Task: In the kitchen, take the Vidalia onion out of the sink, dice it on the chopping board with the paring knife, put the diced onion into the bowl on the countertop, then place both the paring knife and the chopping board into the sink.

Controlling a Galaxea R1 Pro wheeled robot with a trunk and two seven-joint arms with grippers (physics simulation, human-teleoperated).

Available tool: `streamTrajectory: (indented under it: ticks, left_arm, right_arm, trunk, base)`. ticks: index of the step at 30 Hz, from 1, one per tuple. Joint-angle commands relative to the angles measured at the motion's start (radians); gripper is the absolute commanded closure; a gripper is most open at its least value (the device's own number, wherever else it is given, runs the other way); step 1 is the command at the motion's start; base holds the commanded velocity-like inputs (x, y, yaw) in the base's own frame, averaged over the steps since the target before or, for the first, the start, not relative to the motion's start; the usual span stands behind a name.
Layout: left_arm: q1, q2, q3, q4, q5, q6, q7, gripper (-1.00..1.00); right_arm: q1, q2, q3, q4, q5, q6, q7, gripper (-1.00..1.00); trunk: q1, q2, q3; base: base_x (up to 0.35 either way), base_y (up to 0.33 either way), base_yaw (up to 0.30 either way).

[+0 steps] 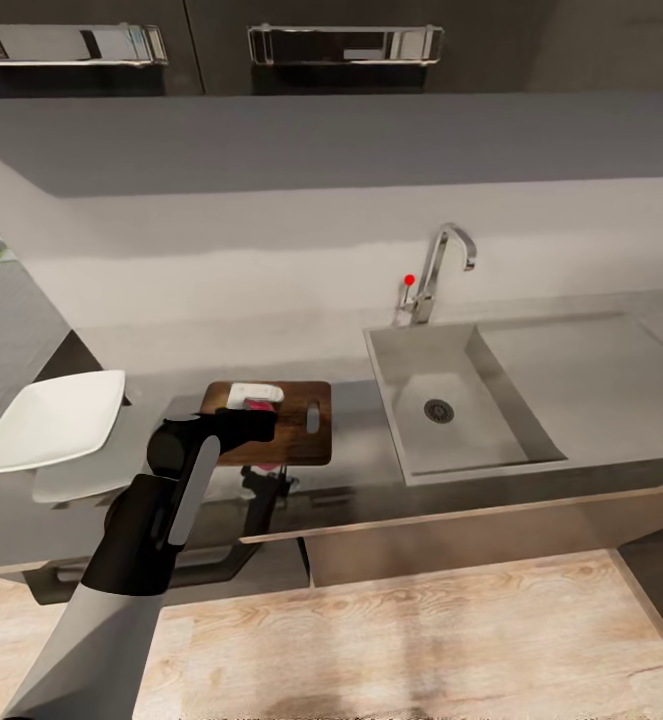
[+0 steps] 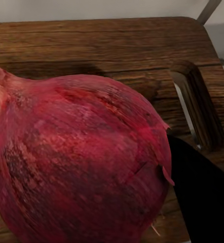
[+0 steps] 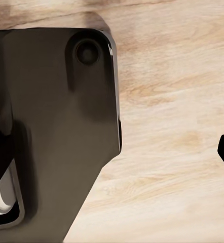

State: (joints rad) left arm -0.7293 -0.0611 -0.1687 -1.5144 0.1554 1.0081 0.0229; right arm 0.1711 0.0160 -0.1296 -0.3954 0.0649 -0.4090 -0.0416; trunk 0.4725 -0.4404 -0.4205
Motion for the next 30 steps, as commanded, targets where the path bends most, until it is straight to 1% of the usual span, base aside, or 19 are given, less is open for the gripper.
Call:
streamTrajectory:
  ticks: [1, 12, 25, 30]
  left_arm:
    - [-0.001, 0.000, 0.000, -0.001, 0.004, 0.004, 0.003, 1.00]
    - [-0.001, 0.000, 0.000, -0.001, 0.004, 0.004, 0.003, 1.00]
    - [-0.001, -0.002, 0.000, 0.000, 0.004, 0.004, 0.003, 1.00]
    - [-0.001, -0.002, 0.000, 0.000, 0.004, 0.004, 0.003, 1.00]
  right_arm:
    - [0.001, 0.001, -0.004, -0.002, 0.007, -0.001, -0.003, -1.00]
    - [0.001, 0.000, -0.004, -0.002, 0.007, -0.001, -0.003, -1.00]
    - [0.001, 0.000, -0.004, 0.000, 0.007, -0.001, -0.003, -1.00]
    - [0.001, 0.000, -0.004, 0.000, 0.007, -0.001, -0.003, -1.00]
  trunk:
    - [0.000, -0.002, -0.003]
    - [0.000, -0.002, -0.019]
    - [0.000, -0.002, -0.020]
    - [0.000, -0.002, -0.020]
  base:
    - [0.000, 0.000, 0.000]
    - [0.000, 0.000, 0.000]
    - [0.000, 0.000, 0.000]
    - [0.061, 0.052, 0.000]
